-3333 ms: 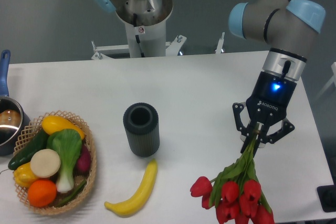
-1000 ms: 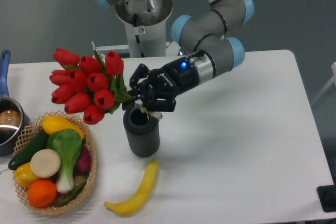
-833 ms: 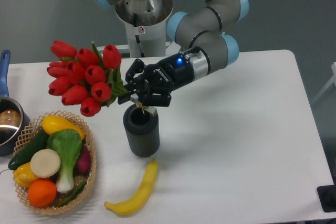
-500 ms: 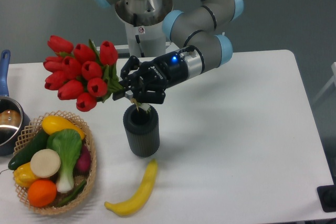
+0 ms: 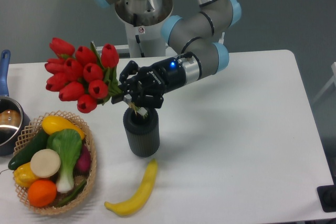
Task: Insert the flowers into the vase
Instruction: 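Lower the tulip stems into the vase opening with the gripper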
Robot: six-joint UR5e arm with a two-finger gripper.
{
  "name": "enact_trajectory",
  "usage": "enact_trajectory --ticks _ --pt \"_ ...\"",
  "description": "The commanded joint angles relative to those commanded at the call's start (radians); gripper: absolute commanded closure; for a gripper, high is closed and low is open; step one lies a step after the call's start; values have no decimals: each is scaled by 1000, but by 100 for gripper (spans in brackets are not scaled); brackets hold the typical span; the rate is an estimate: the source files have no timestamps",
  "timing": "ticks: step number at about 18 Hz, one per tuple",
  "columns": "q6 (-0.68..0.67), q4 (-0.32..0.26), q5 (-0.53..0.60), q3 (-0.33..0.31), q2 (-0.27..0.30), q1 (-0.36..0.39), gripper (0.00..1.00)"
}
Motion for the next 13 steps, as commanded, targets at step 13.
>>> enact_trajectory --ticks 13 --pt "2 -2 17 -38 2 -3 74"
